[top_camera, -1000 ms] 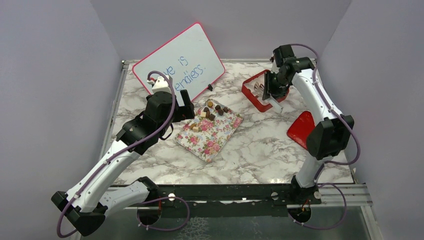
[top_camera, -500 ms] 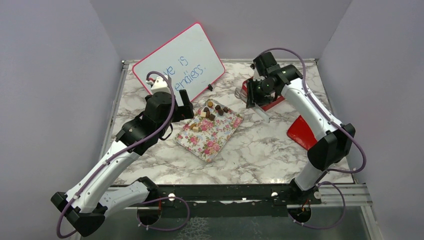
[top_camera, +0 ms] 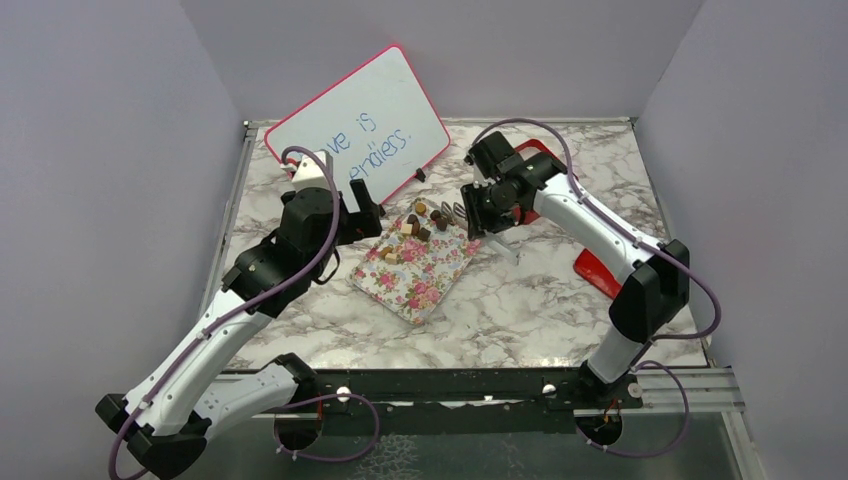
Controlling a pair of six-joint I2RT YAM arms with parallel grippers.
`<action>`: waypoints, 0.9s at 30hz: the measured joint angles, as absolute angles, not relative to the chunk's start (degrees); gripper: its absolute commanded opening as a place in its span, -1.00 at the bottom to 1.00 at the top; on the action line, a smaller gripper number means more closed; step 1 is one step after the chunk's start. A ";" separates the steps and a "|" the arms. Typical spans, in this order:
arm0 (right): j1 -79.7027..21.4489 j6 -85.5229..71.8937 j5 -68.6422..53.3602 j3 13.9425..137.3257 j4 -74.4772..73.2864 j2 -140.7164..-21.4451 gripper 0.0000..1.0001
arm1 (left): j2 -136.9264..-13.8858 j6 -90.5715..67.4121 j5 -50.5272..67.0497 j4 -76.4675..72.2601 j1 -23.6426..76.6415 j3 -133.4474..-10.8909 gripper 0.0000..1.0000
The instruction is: Pack the chocolate
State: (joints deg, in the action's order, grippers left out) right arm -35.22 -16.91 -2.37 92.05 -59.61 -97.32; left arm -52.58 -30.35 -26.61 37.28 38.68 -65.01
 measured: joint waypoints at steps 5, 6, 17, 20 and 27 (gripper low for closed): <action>-37.06 -16.23 -2.00 92.05 -57.67 -99.74 -0.13 | -51.31 -30.37 -26.89 37.06 38.68 -64.01 0.98; -37.23 -16.05 -1.96 92.05 -57.43 -100.51 -0.13 | -51.13 -30.39 -27.09 37.04 38.68 -63.96 0.98; -38.41 -14.44 2.46 93.23 -57.10 -106.87 -0.13 | -50.24 -30.37 -28.88 36.93 38.68 -63.96 0.98; -38.85 -13.67 3.42 93.91 -57.06 -107.35 -0.13 | -50.24 -30.37 -29.08 36.93 38.68 -63.96 0.98; -39.07 -12.69 4.25 96.53 -57.10 -109.65 -0.19 | -50.24 -30.37 -29.21 36.93 38.68 -63.96 0.98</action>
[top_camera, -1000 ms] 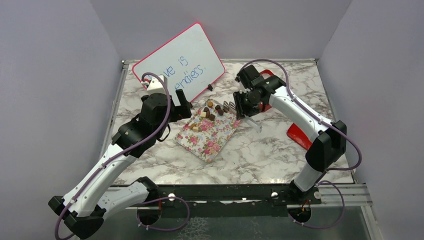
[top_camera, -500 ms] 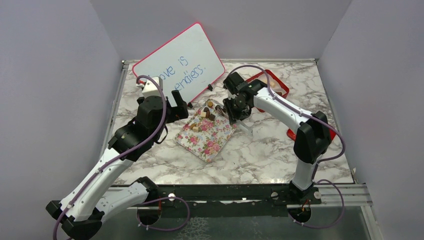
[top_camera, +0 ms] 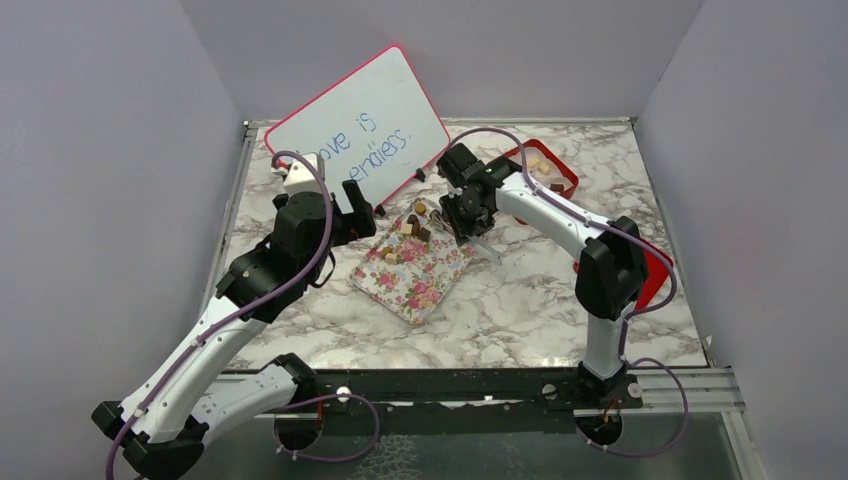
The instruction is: Pack the chocolate
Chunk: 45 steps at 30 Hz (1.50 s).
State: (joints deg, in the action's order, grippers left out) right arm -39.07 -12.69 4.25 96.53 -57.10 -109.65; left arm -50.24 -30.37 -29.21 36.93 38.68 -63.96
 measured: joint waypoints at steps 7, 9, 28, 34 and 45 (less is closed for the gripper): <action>-39.83 -11.92 5.21 97.43 -57.28 -110.89 -0.32 | -50.24 -30.35 -29.50 36.93 38.68 -63.96 0.98; -40.21 -11.92 6.13 97.51 -57.65 -110.89 -0.36 | -50.17 -30.35 -29.65 36.93 38.68 -63.94 0.98; -41.30 -15.42 6.35 97.97 -61.30 -107.90 -0.49 | -50.41 -30.37 -30.09 36.88 38.68 -63.92 0.98; -41.30 -17.08 5.06 101.45 -63.29 -106.78 -0.50 | -51.07 -30.39 -30.06 36.45 38.68 -63.92 0.98; -36.99 -17.98 5.06 107.83 -68.25 -105.91 -0.49 | -51.66 -30.87 -29.71 36.07 38.68 -63.55 0.98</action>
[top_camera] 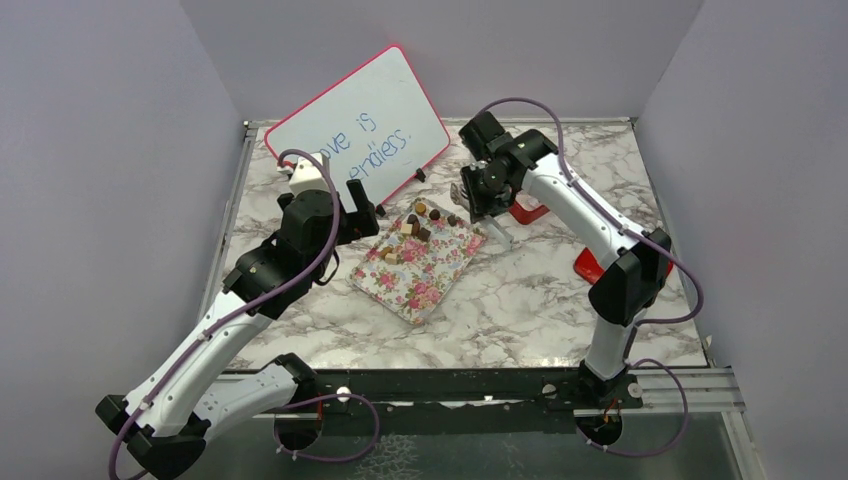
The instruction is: Pack the chocolate
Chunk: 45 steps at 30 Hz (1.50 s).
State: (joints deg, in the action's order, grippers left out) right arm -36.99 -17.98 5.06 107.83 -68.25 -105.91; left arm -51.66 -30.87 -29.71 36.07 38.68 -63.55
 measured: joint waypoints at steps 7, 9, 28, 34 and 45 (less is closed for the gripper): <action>-30.35 -17.89 5.06 107.85 -71.29 -104.79 -0.49 | -51.66 -30.89 -29.17 36.07 38.68 -63.24 0.98; -28.71 -17.80 5.08 107.85 -72.14 -104.42 -0.49 | -51.66 -30.89 -28.99 36.10 38.68 -63.18 0.98; -16.05 -15.00 5.48 108.18 -76.03 -103.48 -0.41 | -51.96 -30.87 -28.53 36.05 38.68 -63.18 0.98; -16.16 -14.98 5.52 105.67 -75.90 -103.48 -0.37 | -51.96 -30.87 -28.32 35.92 38.68 -62.43 0.98; -16.16 -14.98 6.68 102.72 -73.91 -103.50 -0.30 | -52.07 -30.85 -28.25 35.86 38.68 -62.26 0.98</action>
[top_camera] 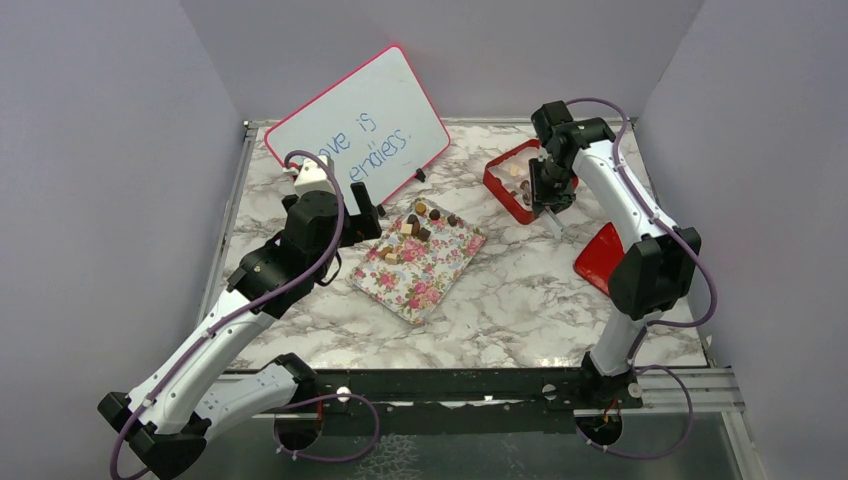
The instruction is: Pack the chocolate
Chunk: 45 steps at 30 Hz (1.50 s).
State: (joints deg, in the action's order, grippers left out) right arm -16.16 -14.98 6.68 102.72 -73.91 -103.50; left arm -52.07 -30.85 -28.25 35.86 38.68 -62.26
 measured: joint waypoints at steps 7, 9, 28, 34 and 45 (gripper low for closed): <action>-16.16 -14.96 6.76 102.52 -73.01 -103.53 -0.26 | -52.07 -30.87 -28.16 35.86 38.68 -62.26 0.98; -16.16 -14.96 6.79 102.37 -72.93 -103.53 -0.25 | -52.07 -30.87 -28.10 35.86 38.68 -62.26 0.98; -16.16 -15.00 6.85 101.14 -72.99 -103.53 -0.16 | -51.44 -30.89 -28.05 35.86 38.68 -62.26 0.98; -16.16 -16.03 6.85 101.19 -73.76 -103.48 -0.19 | -50.78 -30.92 -28.05 35.86 38.68 -62.11 0.98; -16.16 -22.09 8.29 97.36 -75.46 -95.00 -0.20 | -50.68 -30.94 -27.42 35.83 38.68 -61.10 0.98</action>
